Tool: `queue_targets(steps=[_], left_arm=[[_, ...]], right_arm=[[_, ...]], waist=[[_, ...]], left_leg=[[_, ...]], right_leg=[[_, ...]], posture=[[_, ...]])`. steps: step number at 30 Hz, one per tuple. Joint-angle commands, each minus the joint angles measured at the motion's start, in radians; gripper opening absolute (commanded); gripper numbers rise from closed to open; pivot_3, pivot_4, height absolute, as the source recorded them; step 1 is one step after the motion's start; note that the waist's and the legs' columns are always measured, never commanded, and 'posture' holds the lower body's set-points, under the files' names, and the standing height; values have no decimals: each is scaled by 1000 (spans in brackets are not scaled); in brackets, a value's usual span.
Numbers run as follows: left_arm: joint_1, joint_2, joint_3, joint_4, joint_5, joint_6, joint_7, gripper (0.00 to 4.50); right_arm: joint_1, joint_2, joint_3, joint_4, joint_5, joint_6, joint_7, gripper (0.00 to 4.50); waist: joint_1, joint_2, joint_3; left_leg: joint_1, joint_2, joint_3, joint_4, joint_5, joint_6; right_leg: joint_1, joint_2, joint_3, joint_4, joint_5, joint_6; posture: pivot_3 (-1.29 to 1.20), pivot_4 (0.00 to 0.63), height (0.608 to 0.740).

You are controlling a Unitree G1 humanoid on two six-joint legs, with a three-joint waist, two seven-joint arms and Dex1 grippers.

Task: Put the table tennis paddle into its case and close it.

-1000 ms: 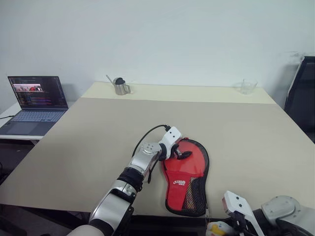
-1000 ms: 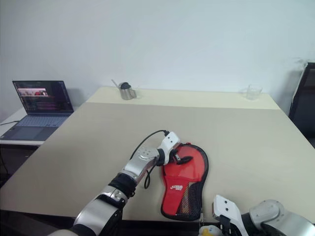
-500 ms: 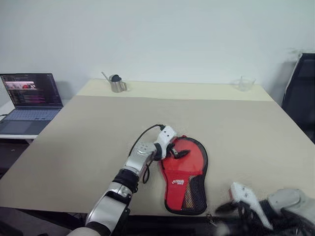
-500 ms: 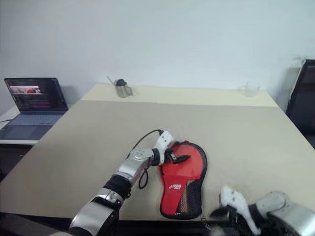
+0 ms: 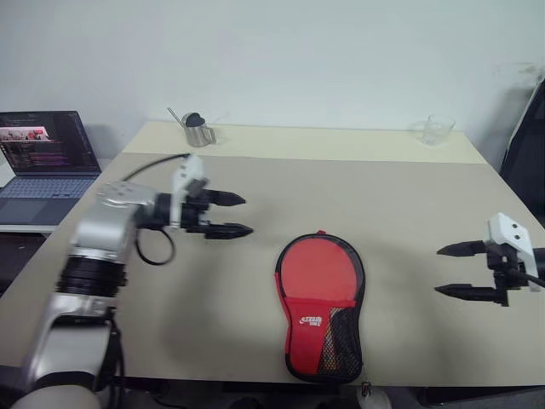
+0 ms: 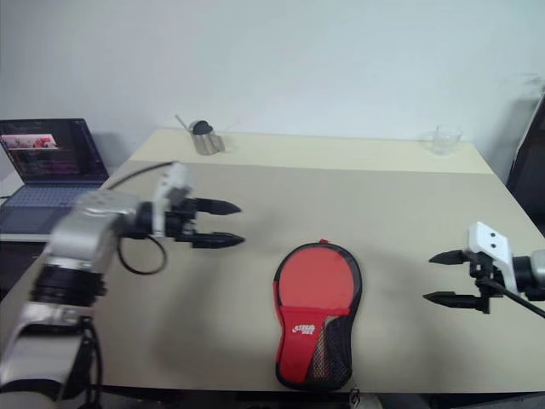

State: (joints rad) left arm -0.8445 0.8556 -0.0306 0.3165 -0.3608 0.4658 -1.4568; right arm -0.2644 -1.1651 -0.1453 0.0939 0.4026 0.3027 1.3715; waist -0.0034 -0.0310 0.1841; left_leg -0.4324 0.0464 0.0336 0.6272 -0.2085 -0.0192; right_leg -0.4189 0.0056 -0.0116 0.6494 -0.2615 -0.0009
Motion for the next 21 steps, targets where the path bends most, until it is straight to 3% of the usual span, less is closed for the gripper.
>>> queue_targets(steps=[1,4,7,21], left_arm=[[6,132,84,-49,-74,52,-118,4397],[62,286,148,-64,-160,101,-157,4397],[111,349,206,-71,-239,148,-158,4397],[382,428,358,-208,-340,236,-113,4397]], right_arm=[[-29,-53,-31,85,-32,-84,62,4477],[-26,-95,-82,137,-17,-113,117,4477],[-14,-104,-101,143,-8,-125,137,4477],[-33,-73,-75,135,-6,-122,170,4477]], waist=[[0,1,1],[-2,4,4],[-3,4,5],[-2,5,6]], left_leg=[[0,0,0,0,0,0],[0,1,0,1,0,0],[2,1,1,3,0,0],[10,1,2,6,3,-1]], right_leg=[[0,0,0,0,0,0],[-1,0,1,3,0,0],[-3,-1,1,10,-2,-1],[-3,-6,2,30,-8,-9]], posture=[[0,150,740],[0,150,740],[0,150,740],[0,150,740]])
